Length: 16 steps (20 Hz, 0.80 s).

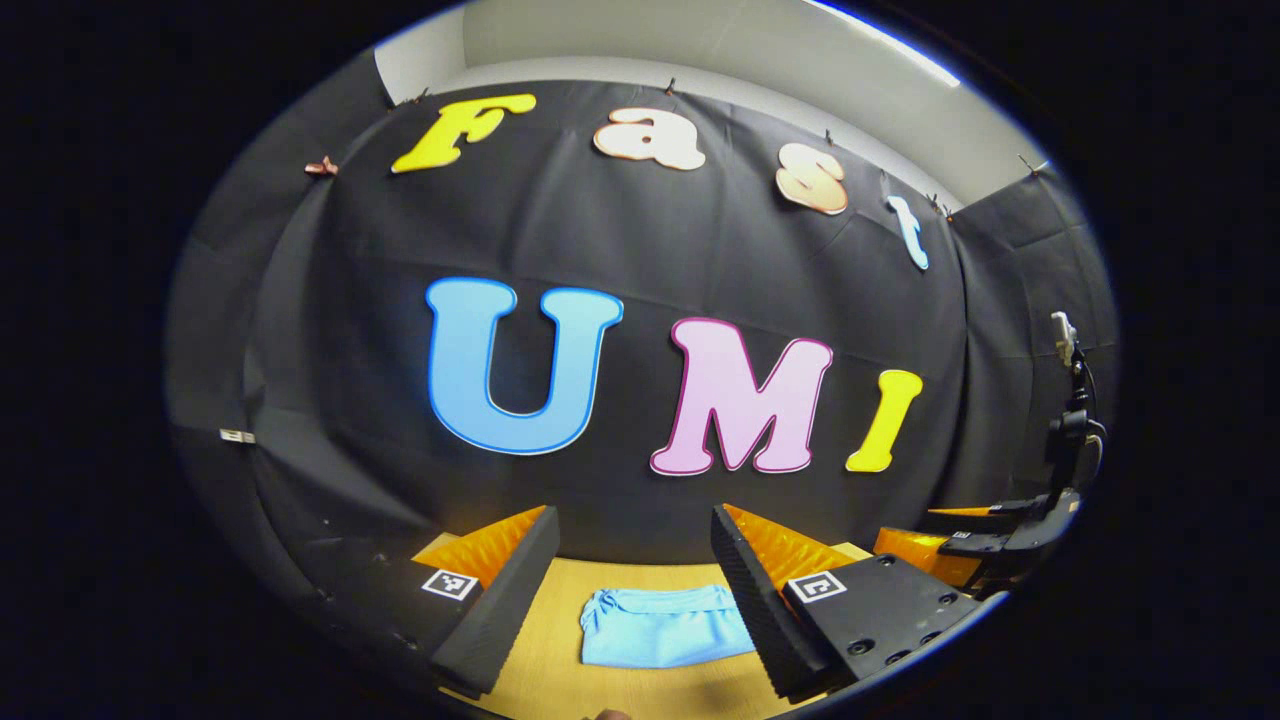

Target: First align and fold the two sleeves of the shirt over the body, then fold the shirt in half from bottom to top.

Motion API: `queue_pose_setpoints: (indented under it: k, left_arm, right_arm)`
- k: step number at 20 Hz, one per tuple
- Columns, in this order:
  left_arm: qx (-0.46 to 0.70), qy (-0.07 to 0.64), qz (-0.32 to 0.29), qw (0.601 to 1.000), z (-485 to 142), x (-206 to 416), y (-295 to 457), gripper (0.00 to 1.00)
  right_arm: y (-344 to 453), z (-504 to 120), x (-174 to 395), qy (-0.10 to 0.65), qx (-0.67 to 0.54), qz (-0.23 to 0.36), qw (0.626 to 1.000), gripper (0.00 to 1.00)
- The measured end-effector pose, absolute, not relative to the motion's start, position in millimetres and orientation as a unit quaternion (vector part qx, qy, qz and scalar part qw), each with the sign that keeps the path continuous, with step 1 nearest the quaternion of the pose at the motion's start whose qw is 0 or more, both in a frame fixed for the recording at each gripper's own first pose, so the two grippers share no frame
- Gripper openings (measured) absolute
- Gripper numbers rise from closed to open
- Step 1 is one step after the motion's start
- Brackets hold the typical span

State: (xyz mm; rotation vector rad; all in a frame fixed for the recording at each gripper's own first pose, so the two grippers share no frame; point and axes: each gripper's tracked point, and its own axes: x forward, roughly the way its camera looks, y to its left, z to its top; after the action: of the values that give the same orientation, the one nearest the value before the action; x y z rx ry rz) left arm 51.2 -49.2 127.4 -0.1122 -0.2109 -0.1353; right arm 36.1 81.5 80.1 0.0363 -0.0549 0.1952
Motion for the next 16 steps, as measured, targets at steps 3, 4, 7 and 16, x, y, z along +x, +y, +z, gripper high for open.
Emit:
queue_pose_setpoints:
  k: [3,4,7,16]
  left_arm:
    - [-0.064,-0.104,-0.065,0.99,120,-15,-50,0.97]
    - [-0.066,-0.103,-0.064,0.99,117,-34,-50,0.97]
    - [-0.078,-0.086,-0.061,0.991,103,-82,-44,0.96]
    - [-0.069,-0.07,-0.06,0.993,81,-147,-50,0.97]
  right_arm:
    - [75,96,-22,-0.046,0.007,0.101,0.994,0.97]
    - [73,100,-39,-0.053,0.006,0.1,0.994,0.97]
    - [72,110,-79,-0.063,0.015,0.104,0.992,0.97]
    - [50,127,-129,-0.084,0.029,0.082,0.993,0.97]
